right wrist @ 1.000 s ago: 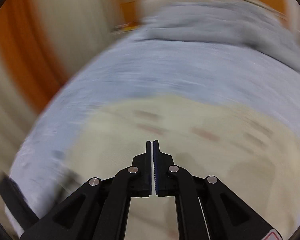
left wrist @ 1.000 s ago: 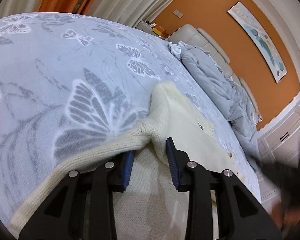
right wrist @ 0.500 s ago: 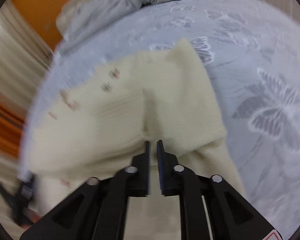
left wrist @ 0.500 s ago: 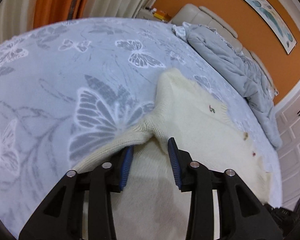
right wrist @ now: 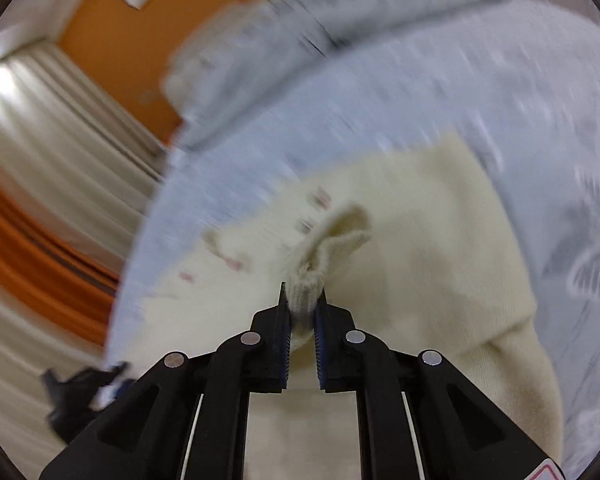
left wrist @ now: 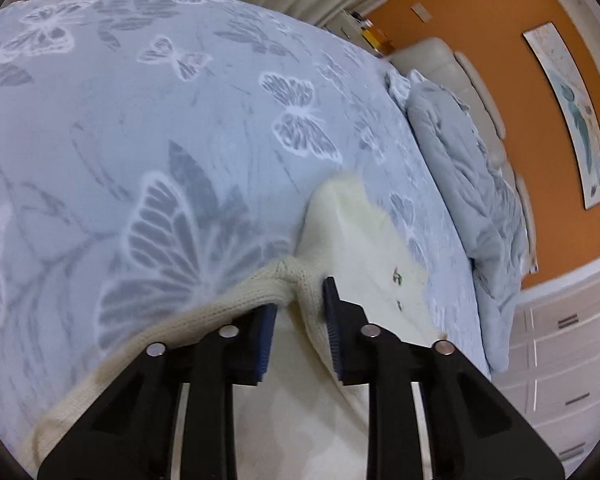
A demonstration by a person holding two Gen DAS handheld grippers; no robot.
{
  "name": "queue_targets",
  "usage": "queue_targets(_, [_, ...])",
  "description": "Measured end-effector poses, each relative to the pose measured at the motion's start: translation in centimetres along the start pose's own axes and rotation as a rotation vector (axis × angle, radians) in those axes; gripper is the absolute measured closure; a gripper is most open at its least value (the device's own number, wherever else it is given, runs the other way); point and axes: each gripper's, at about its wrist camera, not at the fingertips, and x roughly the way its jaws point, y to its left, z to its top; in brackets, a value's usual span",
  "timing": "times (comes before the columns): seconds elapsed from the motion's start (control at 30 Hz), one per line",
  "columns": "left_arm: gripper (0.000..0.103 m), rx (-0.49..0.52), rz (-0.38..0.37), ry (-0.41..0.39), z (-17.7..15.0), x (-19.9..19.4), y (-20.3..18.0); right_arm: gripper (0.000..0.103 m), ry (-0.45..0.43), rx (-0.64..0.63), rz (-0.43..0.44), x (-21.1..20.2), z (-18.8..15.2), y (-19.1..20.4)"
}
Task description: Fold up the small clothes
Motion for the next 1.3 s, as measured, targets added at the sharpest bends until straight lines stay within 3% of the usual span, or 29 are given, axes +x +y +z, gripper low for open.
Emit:
queue_targets(0.03, [0.083,0.005,0.021,0.001,-0.2,0.3,0.4,0.094,-0.026,-0.024,0.002,-0.5,0.0,0.0])
queue_targets(0.07, [0.082,0.029,0.044,0.009,-0.6,0.9,0.9,0.094,0.001,-0.047,-0.057,0.5,-0.6,-0.8])
queue_targets(0.13, [0.082,0.108,0.052,-0.004,-1.3,1.1,1.2,0.094,0.186,-0.052,-0.190,4.4,-2.3,-3.3])
queue_targets(0.17, [0.082,0.168,0.066,-0.004,-1.6,0.9,0.7,0.093,0.163,-0.064,-0.162,4.2,-3.0,-4.0])
queue_targets(0.23, [0.076,0.221,0.070,0.014,-1.9,-0.1,0.0,0.084,0.142,-0.028,-0.170,1.8,-2.7,-3.6])
queue_targets(0.27, [0.064,0.228,0.059,0.030,-2.0,-0.8,0.0,0.076,0.126,-0.017,-0.173,0.4,-2.7,-3.4])
queue_targets(0.33, [0.049,0.252,0.012,0.061,-2.5,-3.4,0.5,0.076,0.082,-0.050,-0.186,-3.7,-3.3,-2.9])
queue_targets(0.37, [0.046,0.275,0.009,0.068,-2.8,-4.7,0.8,0.071,0.078,-0.066,-0.211,-5.5,-4.1,-2.9])
queue_targets(0.5, [0.035,0.463,0.082,0.066,-5.2,-11.4,3.2,0.046,0.105,-0.111,-0.317,-13.1,-8.7,-4.5])
queue_targets(0.6, [0.024,0.521,0.119,0.106,-7.5,-15.4,5.9,0.042,0.172,-0.105,-0.393,-17.8,-13.4,-6.8])
queue_targets(0.63, [0.019,0.522,0.112,0.139,-8.3,-16.2,6.9,0.042,0.211,-0.069,-0.395,-18.7,-15.3,-8.3])
queue_targets(0.73, [0.017,0.487,0.113,0.208,-10.6,-17.3,9.6,0.042,0.292,0.050,-0.343,-19.6,-18.9,-9.9])
queue_targets(0.87, [0.017,0.358,0.215,0.249,-11.4,-16.0,12.2,0.042,0.348,0.064,-0.302,-17.7,-20.2,-9.6])
queue_targets(0.97, [0.017,0.332,0.302,0.126,-10.5,-18.3,11.6,0.041,0.344,0.011,-0.328,-16.6,-20.4,-8.8])
queue_targets(1.1, [0.016,0.384,0.340,-0.036,-7.3,-25.0,10.0,0.039,0.331,-0.013,-0.306,-16.6,-20.7,-8.7])
queue_targets(1.13, [0.013,0.394,0.358,-0.045,-7.0,-25.5,10.1,0.039,0.327,-0.007,-0.294,-16.5,-20.7,-9.0])
queue_targets(1.2, [0.013,0.381,0.359,-0.003,-6.8,-25.3,10.5,0.035,0.322,0.008,-0.281,-16.5,-20.8,-9.1])
queue_targets(1.3, [0.013,0.301,0.338,0.189,-8.5,-21.4,11.7,0.035,0.306,0.027,-0.246,-16.0,-20.6,-8.8])
